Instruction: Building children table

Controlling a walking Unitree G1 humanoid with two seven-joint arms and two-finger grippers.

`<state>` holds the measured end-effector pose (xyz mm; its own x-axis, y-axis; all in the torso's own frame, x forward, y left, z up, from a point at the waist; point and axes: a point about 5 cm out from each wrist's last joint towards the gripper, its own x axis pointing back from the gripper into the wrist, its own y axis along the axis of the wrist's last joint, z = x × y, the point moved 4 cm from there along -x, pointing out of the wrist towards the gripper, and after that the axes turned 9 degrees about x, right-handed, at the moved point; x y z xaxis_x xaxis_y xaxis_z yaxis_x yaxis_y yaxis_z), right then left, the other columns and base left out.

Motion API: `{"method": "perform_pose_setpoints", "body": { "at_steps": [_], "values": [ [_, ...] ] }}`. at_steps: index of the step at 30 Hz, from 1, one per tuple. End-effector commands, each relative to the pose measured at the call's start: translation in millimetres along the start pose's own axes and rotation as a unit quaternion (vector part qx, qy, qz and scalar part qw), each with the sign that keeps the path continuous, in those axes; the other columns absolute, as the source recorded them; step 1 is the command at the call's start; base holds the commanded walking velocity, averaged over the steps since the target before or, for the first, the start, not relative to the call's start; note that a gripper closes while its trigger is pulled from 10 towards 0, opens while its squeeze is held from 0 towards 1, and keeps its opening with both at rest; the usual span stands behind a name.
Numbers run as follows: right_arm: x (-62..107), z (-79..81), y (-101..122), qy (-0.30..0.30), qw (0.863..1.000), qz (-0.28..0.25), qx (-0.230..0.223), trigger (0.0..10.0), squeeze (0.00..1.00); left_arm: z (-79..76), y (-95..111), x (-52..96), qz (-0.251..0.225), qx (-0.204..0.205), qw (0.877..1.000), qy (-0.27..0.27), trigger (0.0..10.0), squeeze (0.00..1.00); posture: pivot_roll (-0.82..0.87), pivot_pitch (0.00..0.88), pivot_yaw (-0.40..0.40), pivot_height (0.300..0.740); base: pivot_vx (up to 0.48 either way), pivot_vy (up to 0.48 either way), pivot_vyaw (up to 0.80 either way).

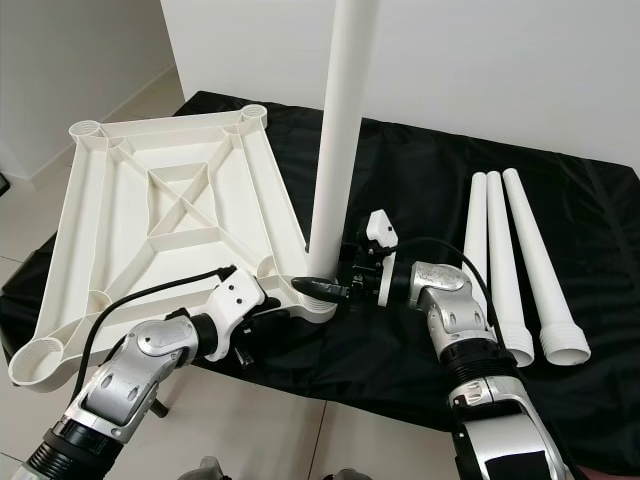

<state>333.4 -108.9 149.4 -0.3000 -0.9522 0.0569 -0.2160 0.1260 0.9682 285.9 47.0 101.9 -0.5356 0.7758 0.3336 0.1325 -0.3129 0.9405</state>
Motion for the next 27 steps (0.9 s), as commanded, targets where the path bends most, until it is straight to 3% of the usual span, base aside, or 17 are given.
{"method": "perform_pose_setpoints", "body": {
  "at_steps": [1, 27],
  "values": [
    [-0.8, -0.4, 0.9, -0.002, 1.000, -0.003, 0.002, 10.0, 0.00, -12.2, -7.8, -4.1, 0.021, -0.002, 0.999, -0.034, 10.0, 0.00, -0.03, 0.000, -0.001, 0.740, 0.000, 0.000, 0.00],
    [-0.1, 0.2, 1.7, -0.003, 1.000, -0.004, 0.004, 10.0, 0.00, -16.5, -9.3, -2.8, 0.025, -0.002, 0.999, -0.041, 10.0, 0.00, -0.02, 0.000, -0.002, 0.740, 0.000, 0.000, 0.00]
  ]
}}
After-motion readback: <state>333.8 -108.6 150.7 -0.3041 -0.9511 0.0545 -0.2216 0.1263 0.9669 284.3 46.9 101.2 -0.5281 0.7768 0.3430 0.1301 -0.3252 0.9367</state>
